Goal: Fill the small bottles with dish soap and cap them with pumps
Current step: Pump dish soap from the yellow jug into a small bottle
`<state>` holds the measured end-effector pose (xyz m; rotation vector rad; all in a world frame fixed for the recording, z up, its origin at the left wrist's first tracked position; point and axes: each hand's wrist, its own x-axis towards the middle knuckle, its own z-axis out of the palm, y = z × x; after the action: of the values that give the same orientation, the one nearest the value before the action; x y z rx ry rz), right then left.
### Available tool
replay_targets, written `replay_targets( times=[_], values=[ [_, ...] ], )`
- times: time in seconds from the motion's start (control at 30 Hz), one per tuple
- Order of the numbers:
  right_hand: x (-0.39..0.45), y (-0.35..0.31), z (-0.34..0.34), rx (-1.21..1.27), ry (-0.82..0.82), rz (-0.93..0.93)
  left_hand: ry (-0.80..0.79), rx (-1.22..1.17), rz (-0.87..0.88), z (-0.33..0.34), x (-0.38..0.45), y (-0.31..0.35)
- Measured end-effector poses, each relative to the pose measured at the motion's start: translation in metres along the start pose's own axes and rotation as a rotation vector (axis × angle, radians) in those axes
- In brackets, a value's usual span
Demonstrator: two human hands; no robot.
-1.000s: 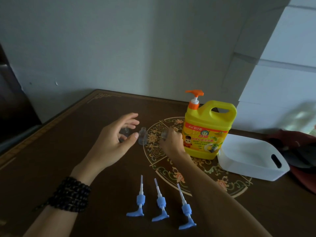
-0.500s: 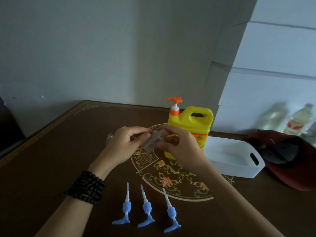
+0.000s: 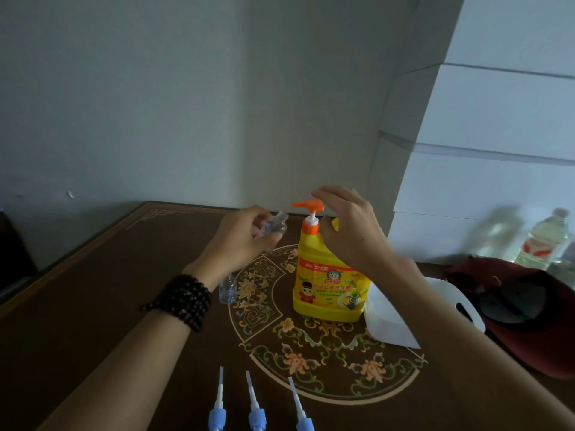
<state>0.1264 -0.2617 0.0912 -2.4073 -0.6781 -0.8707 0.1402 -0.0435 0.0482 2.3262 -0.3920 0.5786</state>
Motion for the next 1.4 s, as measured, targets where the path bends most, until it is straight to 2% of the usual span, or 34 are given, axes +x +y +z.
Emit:
replay_targets(
  times=[0.1,0.17,0.33,0.57,0.77,0.93,1.03,1.13,1.27,1.4],
  values=[
    [0.009,0.012,0.004,-0.129,-0.148,-0.078,0.022,0.096,0.08,0.001,0.014,0.003],
    [0.012,0.018,0.007,-0.162,-0.176,-0.12,0.028,0.152,0.136,0.0,0.021,0.006],
    [0.014,0.022,0.012,-0.15,-0.124,-0.171,0.005,0.214,0.239,0.0,0.033,0.018],
    [0.009,0.018,0.021,-0.018,0.083,-0.154,-0.013,0.207,0.211,0.006,0.034,0.025],
    [0.0,0.014,0.026,0.011,0.04,-0.097,-0.012,0.185,0.195,0.014,0.023,0.024],
    [0.018,0.02,0.009,-0.051,-0.049,-0.18,0.043,0.199,0.22,0.004,0.031,0.032],
    [0.017,0.02,0.01,-0.013,0.012,-0.191,0.064,0.207,0.235,0.005,0.032,0.031],
    [0.008,0.02,0.021,0.034,0.113,-0.126,0.056,0.194,0.215,0.012,0.03,0.026],
    [0.001,0.016,0.028,0.048,0.111,-0.11,0.018,0.161,0.187,0.018,0.021,0.023],
    [0.007,0.017,0.02,0.019,0.103,-0.167,0.086,0.139,0.185,0.011,0.024,0.032]
  ],
)
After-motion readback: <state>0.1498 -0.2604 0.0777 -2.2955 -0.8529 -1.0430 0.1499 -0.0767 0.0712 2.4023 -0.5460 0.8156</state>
